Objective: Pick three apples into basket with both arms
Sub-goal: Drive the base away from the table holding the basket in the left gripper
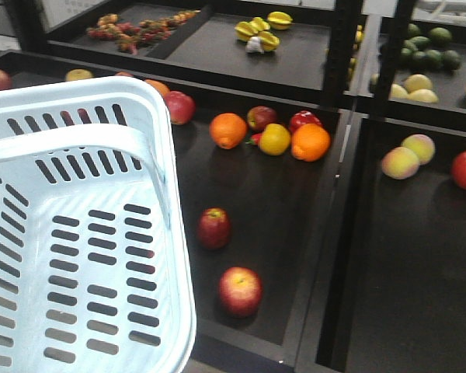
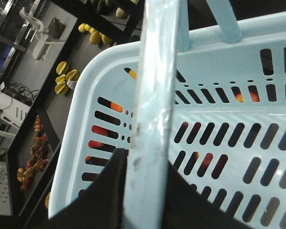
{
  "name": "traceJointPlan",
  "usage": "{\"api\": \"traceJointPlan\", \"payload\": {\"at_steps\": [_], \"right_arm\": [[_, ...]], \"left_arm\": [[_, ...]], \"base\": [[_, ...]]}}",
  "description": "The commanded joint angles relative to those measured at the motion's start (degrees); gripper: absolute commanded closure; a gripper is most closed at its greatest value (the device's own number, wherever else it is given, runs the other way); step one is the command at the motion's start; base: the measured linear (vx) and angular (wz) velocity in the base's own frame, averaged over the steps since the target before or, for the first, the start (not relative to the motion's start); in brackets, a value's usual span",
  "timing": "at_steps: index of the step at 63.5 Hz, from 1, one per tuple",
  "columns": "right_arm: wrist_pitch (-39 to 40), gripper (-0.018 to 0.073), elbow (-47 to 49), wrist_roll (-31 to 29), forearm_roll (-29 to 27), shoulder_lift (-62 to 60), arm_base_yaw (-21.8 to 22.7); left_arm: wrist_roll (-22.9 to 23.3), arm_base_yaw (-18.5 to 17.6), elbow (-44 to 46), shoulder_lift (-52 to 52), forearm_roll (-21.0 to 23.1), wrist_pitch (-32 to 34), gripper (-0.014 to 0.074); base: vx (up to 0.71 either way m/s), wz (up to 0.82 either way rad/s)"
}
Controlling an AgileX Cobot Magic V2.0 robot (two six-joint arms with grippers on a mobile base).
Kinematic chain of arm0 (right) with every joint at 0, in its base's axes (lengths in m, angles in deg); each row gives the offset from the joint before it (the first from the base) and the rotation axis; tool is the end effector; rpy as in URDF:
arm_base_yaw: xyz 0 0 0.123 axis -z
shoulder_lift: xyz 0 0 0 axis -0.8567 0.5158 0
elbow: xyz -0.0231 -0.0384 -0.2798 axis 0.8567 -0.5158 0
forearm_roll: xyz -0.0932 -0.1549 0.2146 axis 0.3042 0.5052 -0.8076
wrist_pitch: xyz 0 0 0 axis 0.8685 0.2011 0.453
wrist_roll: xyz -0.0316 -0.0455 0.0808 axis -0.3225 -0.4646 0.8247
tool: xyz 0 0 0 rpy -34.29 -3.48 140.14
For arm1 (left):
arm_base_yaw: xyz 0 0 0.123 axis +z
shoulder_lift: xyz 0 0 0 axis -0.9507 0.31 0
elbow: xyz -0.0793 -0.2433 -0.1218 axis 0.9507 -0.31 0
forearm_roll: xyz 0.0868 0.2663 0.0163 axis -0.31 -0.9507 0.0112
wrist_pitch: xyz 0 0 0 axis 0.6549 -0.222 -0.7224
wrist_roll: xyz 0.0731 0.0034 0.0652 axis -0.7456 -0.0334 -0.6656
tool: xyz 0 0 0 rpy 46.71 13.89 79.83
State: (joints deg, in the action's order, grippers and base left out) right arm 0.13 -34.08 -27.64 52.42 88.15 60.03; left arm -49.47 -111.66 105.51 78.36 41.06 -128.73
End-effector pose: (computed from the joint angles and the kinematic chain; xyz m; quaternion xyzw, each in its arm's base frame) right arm 0.0948 -0.0020 0.1994 0.0117 0.6989 -0.0027 0.7151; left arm 0.1261 -0.0955 0.4470 0.5782 0.6256 0.0703 0.5190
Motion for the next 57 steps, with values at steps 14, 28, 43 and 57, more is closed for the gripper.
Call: {"api": "traceJointPlan", "payload": {"at_steps": [14, 28, 43, 57], "right_arm": [[4.17, 0.0568, -0.8, -0.24, 0.25, -0.62, 0.09], [4.17, 0.0568, -0.8, -0.24, 0.25, -0.62, 0.09], [4.22, 0.0568, -0.8, -0.24, 0.25, -0.62, 0.09], [4.22, 0.0568, -0.8, -0.24, 0.25, -0.62, 0.09]], "left_arm": [[0.61, -0.12, 1.93, -0.26, 0.19, 5.68, 0.0604], [0.61, -0.12, 1.93, -0.26, 0.19, 5.68, 0.0604], [0.61, -0.12, 1.93, -0.26, 0.19, 5.68, 0.0604], [0.61, -0.12, 1.93, -0.26, 0.19, 5.68, 0.0604]], "base": [[-0.09, 0.38], [-0.09, 0.36], [-0.08, 0.33], [-0.06, 0.32]]}}
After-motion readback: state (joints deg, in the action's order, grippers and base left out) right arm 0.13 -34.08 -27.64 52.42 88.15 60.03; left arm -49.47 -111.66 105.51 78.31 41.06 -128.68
